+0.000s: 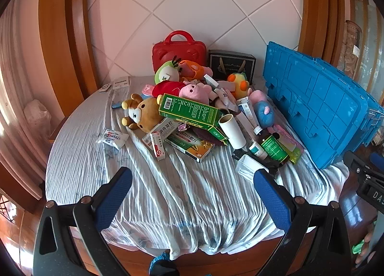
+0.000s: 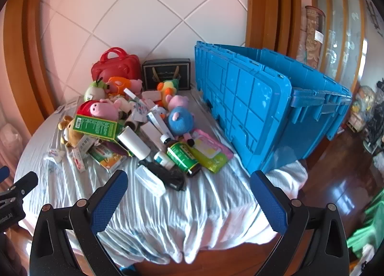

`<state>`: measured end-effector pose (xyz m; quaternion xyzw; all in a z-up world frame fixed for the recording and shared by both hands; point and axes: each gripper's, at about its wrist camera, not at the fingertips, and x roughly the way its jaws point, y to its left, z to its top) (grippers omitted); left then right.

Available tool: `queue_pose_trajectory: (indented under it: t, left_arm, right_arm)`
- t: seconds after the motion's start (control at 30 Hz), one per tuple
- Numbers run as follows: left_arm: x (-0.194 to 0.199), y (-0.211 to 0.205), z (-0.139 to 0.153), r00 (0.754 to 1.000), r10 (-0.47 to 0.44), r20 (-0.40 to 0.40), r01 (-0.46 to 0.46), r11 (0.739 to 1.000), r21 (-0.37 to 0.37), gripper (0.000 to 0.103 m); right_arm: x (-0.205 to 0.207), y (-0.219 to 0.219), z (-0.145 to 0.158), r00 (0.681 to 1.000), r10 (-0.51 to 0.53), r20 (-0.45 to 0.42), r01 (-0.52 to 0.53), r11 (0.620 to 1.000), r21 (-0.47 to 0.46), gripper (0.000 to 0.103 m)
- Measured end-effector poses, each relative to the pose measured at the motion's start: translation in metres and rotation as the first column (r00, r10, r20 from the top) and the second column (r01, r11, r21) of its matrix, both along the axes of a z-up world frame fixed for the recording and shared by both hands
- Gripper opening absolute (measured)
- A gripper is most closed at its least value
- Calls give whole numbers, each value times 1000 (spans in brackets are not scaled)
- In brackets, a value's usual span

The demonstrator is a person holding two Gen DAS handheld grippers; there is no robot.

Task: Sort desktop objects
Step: 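Move both tools toward the pile of items on the table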

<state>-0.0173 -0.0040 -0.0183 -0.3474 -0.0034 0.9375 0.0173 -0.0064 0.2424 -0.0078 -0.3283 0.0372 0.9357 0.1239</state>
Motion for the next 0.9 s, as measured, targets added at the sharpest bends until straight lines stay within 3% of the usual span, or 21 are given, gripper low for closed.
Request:
queue_pose_trajectory:
  t: [0.17,0.37,0.57,0.8,0.83,0.9]
  left_arm:
    - [-7,-15,-10,1000,16,6,-16,1000,-4,103]
    - [-34,-49,-34,996,78,39,-75,994,-76,103]
    - [-75,-81,-76,983,123,137,-107,987,-122,103]
    - [-132,-107,-123,963,156,220,-133,984,-117,103]
    - [-142,-107,-130,963,148,227,-123,985,-117,102]
    - [-161,-105,-142,962,124,243,-99,989,-113,90]
  right_arm:
    - [-9,2,-12,1000,12,26,-12,1000,-3,103]
    - [-38,3,-39,996,41,83,-40,999,-11,103]
    - [-73,5,-77,984,57,167,-52,998,-37,103]
    - [-114,7,-115,971,60,230,-34,993,-113,103]
    - [-118,5,-118,970,63,235,-36,993,-115,103]
    - [-129,1,-125,967,77,244,-46,991,-128,103]
